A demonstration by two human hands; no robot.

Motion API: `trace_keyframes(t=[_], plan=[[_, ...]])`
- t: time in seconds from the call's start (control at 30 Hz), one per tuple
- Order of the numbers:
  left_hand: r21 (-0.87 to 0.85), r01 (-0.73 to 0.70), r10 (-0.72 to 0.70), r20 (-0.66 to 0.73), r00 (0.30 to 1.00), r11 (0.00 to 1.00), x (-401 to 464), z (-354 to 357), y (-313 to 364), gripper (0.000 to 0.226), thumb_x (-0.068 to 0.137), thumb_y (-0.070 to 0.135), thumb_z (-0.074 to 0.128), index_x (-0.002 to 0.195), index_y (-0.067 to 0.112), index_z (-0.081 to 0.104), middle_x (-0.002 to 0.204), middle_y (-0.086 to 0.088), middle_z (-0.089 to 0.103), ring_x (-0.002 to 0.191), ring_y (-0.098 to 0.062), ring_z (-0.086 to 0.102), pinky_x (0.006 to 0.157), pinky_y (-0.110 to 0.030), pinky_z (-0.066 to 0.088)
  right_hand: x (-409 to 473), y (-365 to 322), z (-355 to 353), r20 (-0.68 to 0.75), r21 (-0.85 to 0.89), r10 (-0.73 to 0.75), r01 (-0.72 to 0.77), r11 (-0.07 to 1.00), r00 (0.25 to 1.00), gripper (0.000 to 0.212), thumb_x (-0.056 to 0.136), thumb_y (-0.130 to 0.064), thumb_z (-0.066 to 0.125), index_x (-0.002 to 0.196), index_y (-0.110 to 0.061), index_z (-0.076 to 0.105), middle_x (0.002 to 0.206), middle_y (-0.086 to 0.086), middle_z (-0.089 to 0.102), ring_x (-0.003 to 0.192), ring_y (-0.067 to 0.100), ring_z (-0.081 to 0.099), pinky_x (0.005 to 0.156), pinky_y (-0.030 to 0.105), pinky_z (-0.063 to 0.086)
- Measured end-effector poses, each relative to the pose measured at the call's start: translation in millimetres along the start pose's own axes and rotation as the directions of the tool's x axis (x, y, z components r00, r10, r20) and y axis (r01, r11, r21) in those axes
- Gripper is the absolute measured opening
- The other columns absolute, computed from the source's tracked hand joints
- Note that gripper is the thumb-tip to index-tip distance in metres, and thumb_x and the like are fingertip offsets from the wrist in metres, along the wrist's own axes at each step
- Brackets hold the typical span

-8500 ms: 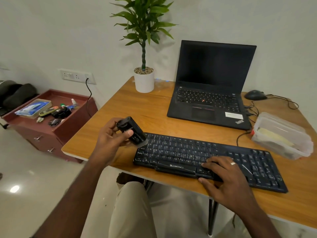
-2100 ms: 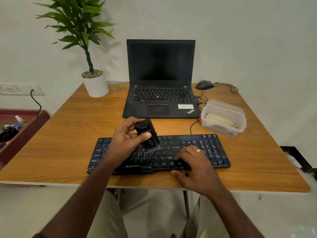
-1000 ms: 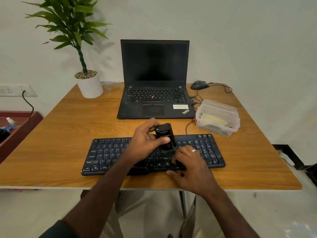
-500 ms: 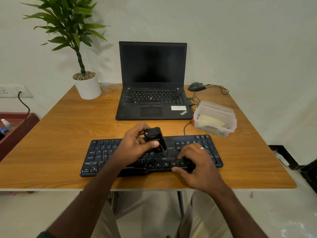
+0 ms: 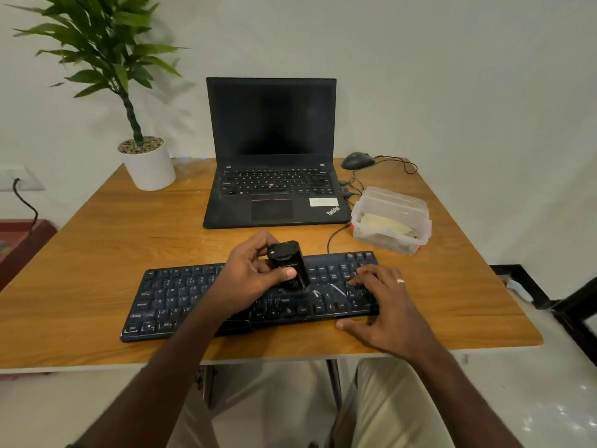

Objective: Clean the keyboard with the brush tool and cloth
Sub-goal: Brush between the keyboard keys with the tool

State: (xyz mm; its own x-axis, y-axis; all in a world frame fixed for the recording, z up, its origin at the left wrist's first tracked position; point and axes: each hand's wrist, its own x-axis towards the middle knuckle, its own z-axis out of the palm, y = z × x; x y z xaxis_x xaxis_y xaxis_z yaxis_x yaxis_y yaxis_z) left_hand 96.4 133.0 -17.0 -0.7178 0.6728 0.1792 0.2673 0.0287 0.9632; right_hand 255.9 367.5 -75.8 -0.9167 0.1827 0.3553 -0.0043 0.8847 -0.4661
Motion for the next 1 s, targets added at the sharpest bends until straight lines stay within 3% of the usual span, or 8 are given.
trace_keyframes(t=[0.1, 0.2, 0.3, 0.47, 0.57, 0.73, 0.87, 1.0], plan=[[-0.011, 0.035, -0.034, 0.031, 0.999, 0.999, 9.6, 27.5, 9.9, 0.026, 0.085, -0.005, 0.072, 0.099, 0.002, 0.051, 0.111, -0.016, 0.061, 0.086, -0.022, 0.075, 0.061, -0.026, 0.059, 0.1, -0.4, 1.3, -0.014, -0.004, -0.016, 0.016, 1.000, 1.000, 0.076, 0.063, -0.070, 0.077, 0.121, -0.024, 0.058, 0.131, -0.006, 0.047, 0.125, 0.013, 0.034, 0.099, 0.032, 0.037], [0.017, 0.012, -0.013, 0.025, 1.000, 1.000, 18.9, 53.6, 13.9, 0.028, 0.085, -0.001, 0.074, 0.098, 0.002, 0.050, 0.112, -0.014, 0.060, 0.089, -0.022, 0.075, 0.064, -0.036, 0.063, -0.5, -0.8, 1.0, -0.020, -0.017, -0.024, 0.023, 1.000, 1.000, 0.076, 0.064, -0.069, 0.078, 0.121, -0.024, 0.059, 0.131, -0.005, 0.048, 0.124, 0.016, 0.037, 0.100, 0.035, 0.041], [0.007, -0.049, 0.049, -0.104, 0.993, 0.999, 20.7, 53.6, 10.3, 0.030, 0.082, 0.007, 0.078, 0.090, 0.010, 0.049, 0.107, -0.020, 0.060, 0.096, -0.032, 0.071, 0.069, -0.048, 0.063, -0.6, -1.2, 0.9, -0.008, -0.019, -0.023, 0.023, 1.000, 1.000, 0.077, 0.065, -0.072, 0.076, 0.123, -0.024, 0.057, 0.133, -0.005, 0.047, 0.126, 0.014, 0.034, 0.102, 0.035, 0.040], [0.098, -0.008, 0.016, -0.072, 0.997, 0.995, 17.5, 39.0, 10.1, 0.030, 0.083, 0.001, 0.077, 0.093, 0.006, 0.049, 0.108, -0.009, 0.060, 0.088, -0.022, 0.075, 0.065, -0.039, 0.064, -0.2, -0.5, 0.5, 0.011, -0.032, -0.004, 0.004, 0.999, 1.000, 0.078, 0.067, -0.075, 0.071, 0.125, -0.026, 0.055, 0.135, -0.006, 0.045, 0.129, 0.016, 0.033, 0.103, 0.039, 0.042], [0.075, 0.016, -0.012, -0.049, 0.999, 0.997, 20.8, 52.7, 11.5, 0.031, 0.083, 0.000, 0.076, 0.094, 0.004, 0.047, 0.110, -0.009, 0.060, 0.088, -0.022, 0.076, 0.063, -0.041, 0.064, -0.6, -0.8, 0.3, 0.012, -0.025, -0.004, 0.004, 1.000, 1.000, 0.078, 0.067, -0.076, 0.070, 0.125, -0.026, 0.056, 0.135, -0.005, 0.046, 0.129, 0.017, 0.034, 0.103, 0.041, 0.044], [0.011, -0.054, 0.055, -0.209, 0.976, 0.998, 16.8, 51.0, 3.4, 0.027, 0.085, -0.004, 0.072, 0.093, 0.004, 0.047, 0.109, -0.014, 0.062, 0.086, -0.021, 0.076, 0.062, -0.034, 0.063, -1.1, -3.6, -1.3, 0.017, -0.020, 0.010, -0.010, 1.000, 1.000, 0.076, 0.068, -0.076, 0.069, 0.125, -0.028, 0.057, 0.136, -0.008, 0.044, 0.132, 0.017, 0.032, 0.105, 0.041, 0.043], [0.055, -0.013, 0.020, -0.138, 0.990, 0.998, 14.8, 33.3, -1.8, 0.028, 0.084, 0.002, 0.075, 0.091, 0.006, 0.048, 0.109, -0.016, 0.062, 0.089, -0.028, 0.075, 0.065, -0.041, 0.064, -0.5, -3.1, -1.7, 0.029, -0.027, 0.016, -0.015, 1.000, 0.999, 0.076, 0.068, -0.076, 0.068, 0.126, -0.028, 0.056, 0.135, -0.008, 0.044, 0.133, 0.016, 0.031, 0.105, 0.043, 0.043], [0.036, -0.027, 0.031, -0.114, 0.993, 0.999, 21.0, 49.5, -0.7, 0.029, 0.085, 0.003, 0.075, 0.095, 0.012, 0.049, 0.110, -0.010, 0.064, 0.091, -0.023, 0.076, 0.067, -0.044, 0.064, -0.8, -4.1, -1.5, 0.042, -0.029, 0.029, -0.028, 0.999, 0.999, 0.077, 0.068, -0.076, 0.068, 0.126, -0.027, 0.055, 0.136, -0.007, 0.044, 0.133, 0.021, 0.033, 0.104, 0.048, 0.045]])
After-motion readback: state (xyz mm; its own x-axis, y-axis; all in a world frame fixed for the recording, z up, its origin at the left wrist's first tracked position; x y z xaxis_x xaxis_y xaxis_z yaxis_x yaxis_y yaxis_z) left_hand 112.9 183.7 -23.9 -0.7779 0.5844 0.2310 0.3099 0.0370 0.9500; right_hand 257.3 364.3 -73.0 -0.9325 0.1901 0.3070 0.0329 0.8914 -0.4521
